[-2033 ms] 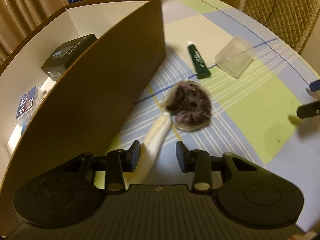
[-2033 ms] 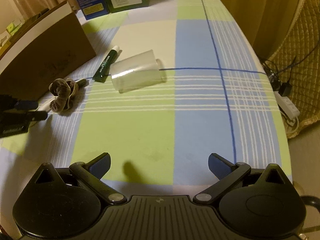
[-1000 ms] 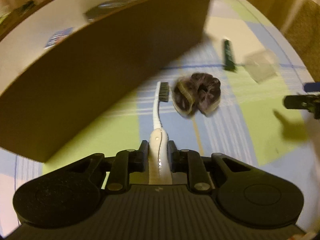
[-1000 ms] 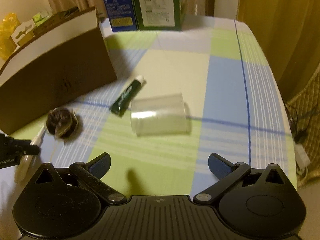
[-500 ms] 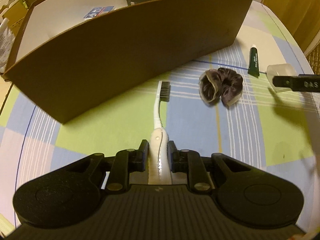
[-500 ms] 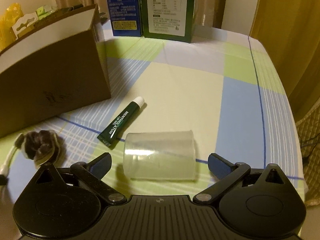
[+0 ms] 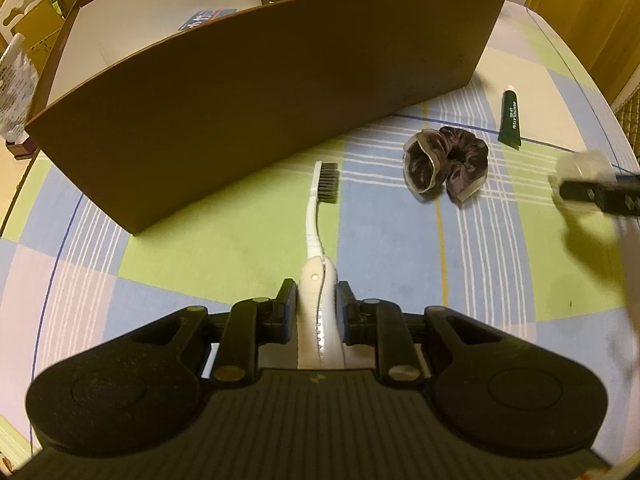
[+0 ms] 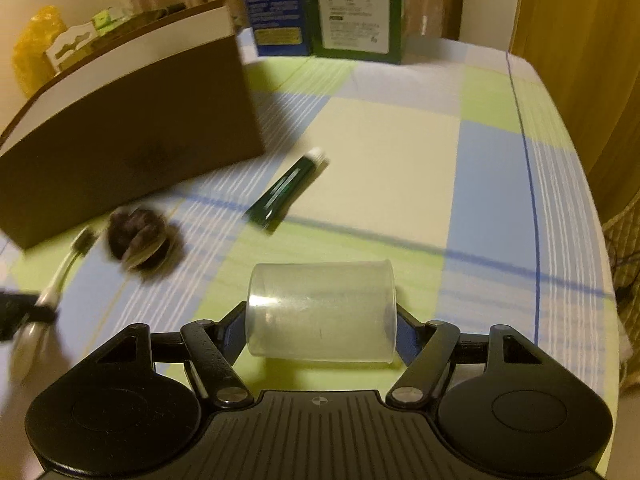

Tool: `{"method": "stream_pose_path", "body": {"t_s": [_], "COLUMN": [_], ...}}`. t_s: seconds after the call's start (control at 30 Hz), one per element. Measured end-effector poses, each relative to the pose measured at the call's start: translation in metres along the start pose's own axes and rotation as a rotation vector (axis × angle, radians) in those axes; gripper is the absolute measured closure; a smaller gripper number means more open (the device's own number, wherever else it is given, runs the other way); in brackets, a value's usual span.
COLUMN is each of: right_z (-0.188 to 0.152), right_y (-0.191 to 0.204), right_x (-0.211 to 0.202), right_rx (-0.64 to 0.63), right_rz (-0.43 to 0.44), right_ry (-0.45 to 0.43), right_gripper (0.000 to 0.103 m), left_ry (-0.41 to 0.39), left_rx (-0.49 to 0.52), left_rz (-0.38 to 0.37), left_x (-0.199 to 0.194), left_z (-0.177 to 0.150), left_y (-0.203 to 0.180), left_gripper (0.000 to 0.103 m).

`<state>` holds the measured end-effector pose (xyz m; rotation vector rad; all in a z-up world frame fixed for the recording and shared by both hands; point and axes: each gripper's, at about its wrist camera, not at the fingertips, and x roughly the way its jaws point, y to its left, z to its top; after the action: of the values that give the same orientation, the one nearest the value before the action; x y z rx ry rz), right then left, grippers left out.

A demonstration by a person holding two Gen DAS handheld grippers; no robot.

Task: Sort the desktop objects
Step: 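Carry the toothbrush with the left tool while the right tool carries the cup over the box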

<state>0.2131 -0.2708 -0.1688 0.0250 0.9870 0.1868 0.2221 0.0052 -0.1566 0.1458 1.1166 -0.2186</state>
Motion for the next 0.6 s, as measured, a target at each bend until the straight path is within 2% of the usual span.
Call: {"method": "stream_pose_path", "body": {"t_s": [0.3, 0.6], "right_z": [-0.036, -0.028], "right_y": [0.008, 0.022], "right_x": [-0.024, -0.043], "right_rx": [0.012, -0.015], "right_rz": [0.043, 0.084], "right_ry": [0.039, 0.003], "right_gripper": [0.034, 0.034], "left_ry": [0.014, -0.041], "left_rx": [0.001, -0.010], "left_rz": [-0.006, -0.031], "left_x": [-0.003, -0.036], "left_z": [-0.003, -0.008], "left_y": [0.001, 0.004], "left_gripper": [0.087, 0.087]}}
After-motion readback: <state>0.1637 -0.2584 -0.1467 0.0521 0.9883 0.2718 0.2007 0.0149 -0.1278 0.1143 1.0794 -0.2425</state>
